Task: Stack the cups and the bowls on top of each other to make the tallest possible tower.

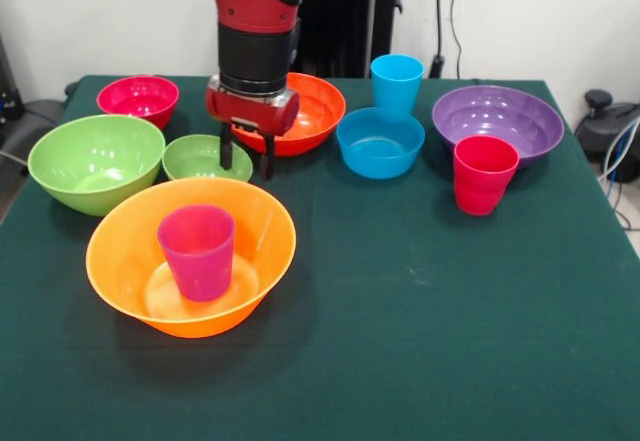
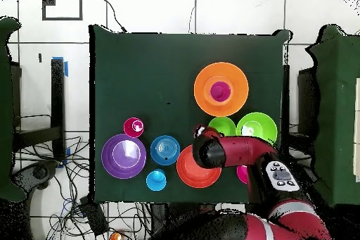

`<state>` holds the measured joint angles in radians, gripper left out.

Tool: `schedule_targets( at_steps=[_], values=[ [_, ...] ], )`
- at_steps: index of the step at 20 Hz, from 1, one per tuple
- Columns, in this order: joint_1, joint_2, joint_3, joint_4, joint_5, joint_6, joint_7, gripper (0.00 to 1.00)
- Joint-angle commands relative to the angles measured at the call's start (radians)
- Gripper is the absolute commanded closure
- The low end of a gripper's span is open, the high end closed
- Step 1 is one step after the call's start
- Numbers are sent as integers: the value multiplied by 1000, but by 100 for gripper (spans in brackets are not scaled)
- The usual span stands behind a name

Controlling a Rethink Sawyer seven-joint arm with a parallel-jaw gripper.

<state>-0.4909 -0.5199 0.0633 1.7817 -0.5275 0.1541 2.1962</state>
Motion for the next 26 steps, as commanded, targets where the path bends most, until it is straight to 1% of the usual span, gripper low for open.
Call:
schedule_targets(
  at_steps=[1, 4, 7, 8, 13, 21, 23, 24, 26],
  values=[
    [6, -4, 21, -81, -3, 106, -17, 0],
    [1, -14, 26, -79, 0, 116, -25, 0],
    [8, -9, 18, -83, 0, 105, -14, 0],
    [10, -6, 10, -73, 10, 101, 6, 100],
    [47, -1, -28, -79, -7, 53, 32, 100],
    [25, -4, -13, -54, -6, 18, 27, 100],
    [19, -1, -5, -60, -6, 21, 20, 100],
    [4, 1, 7, -67, -4, 29, 10, 100],
    [8, 1, 1, -74, -9, 32, 5, 100]
  ],
)
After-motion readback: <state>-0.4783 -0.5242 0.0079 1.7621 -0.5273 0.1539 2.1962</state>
